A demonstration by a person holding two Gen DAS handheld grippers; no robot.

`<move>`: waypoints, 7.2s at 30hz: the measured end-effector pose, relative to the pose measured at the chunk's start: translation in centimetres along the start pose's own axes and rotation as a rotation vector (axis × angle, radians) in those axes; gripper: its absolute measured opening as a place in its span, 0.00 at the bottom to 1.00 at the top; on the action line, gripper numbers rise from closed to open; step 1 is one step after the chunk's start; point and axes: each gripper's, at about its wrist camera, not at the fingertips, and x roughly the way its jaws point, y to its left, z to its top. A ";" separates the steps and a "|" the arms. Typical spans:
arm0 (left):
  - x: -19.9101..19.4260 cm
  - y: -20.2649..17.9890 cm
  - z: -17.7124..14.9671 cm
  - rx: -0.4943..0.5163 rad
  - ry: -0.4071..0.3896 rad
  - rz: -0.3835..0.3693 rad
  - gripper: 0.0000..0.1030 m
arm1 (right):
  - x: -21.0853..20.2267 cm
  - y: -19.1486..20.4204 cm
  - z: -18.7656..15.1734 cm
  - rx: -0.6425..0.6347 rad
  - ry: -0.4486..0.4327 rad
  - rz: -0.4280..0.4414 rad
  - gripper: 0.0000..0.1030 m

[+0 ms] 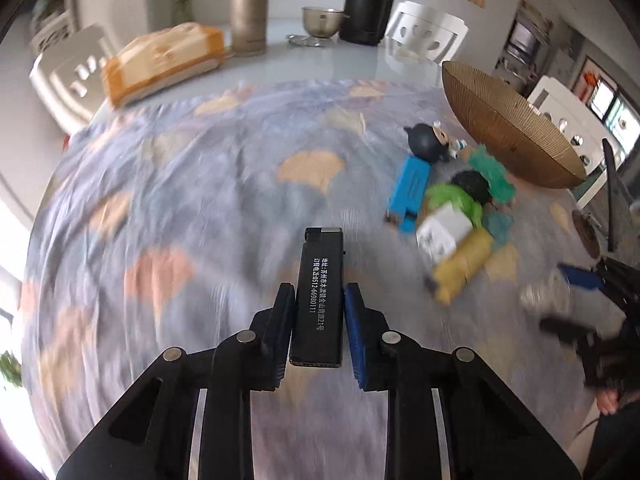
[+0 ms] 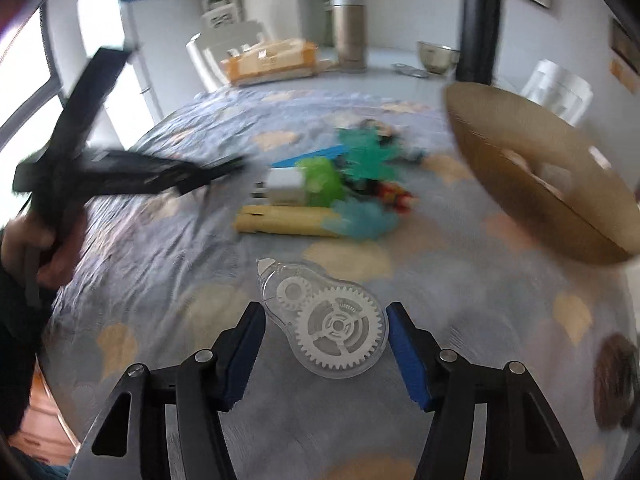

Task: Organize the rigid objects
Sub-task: 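Grasp black USB stick with left gripper while right gripper grasps clear gear roller, then carry USB stick and gear roller into the amber bowl and release both, then grasp yellow tube with left gripper while right gripper grasps green toy, then carry yellow tube and teal toy into the amber bowl and open both grippers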

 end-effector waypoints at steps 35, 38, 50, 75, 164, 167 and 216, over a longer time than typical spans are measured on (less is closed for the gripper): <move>-8.1 -7.3 1.6 0.009 -0.303 -0.019 0.21 | -7.8 0.8 0.9 0.029 -0.209 -0.091 0.48; -10.5 -9.9 5.0 0.056 -0.380 -0.066 0.21 | -11.8 -1.1 3.1 0.066 -0.316 -0.186 0.48; -4.5 -17.8 14.1 0.134 -0.337 -0.217 0.21 | -14.1 -9.5 9.5 0.311 -0.350 -0.450 0.48; -13.0 -12.4 11.2 0.049 -0.501 -0.254 0.60 | -17.9 -9.6 7.4 0.368 -0.404 -0.447 0.63; -4.7 -4.1 -6.1 -0.083 -0.105 -0.001 0.23 | 0.7 -2.6 2.0 0.246 -0.095 0.074 0.41; -3.8 -4.2 -6.5 -0.081 -0.072 0.003 0.23 | 1.6 -2.1 1.7 0.230 -0.063 0.067 0.41; -6.2 -9.2 -1.5 0.011 -0.127 -0.062 0.61 | -9.8 -3.4 1.8 0.173 -0.377 -0.127 0.39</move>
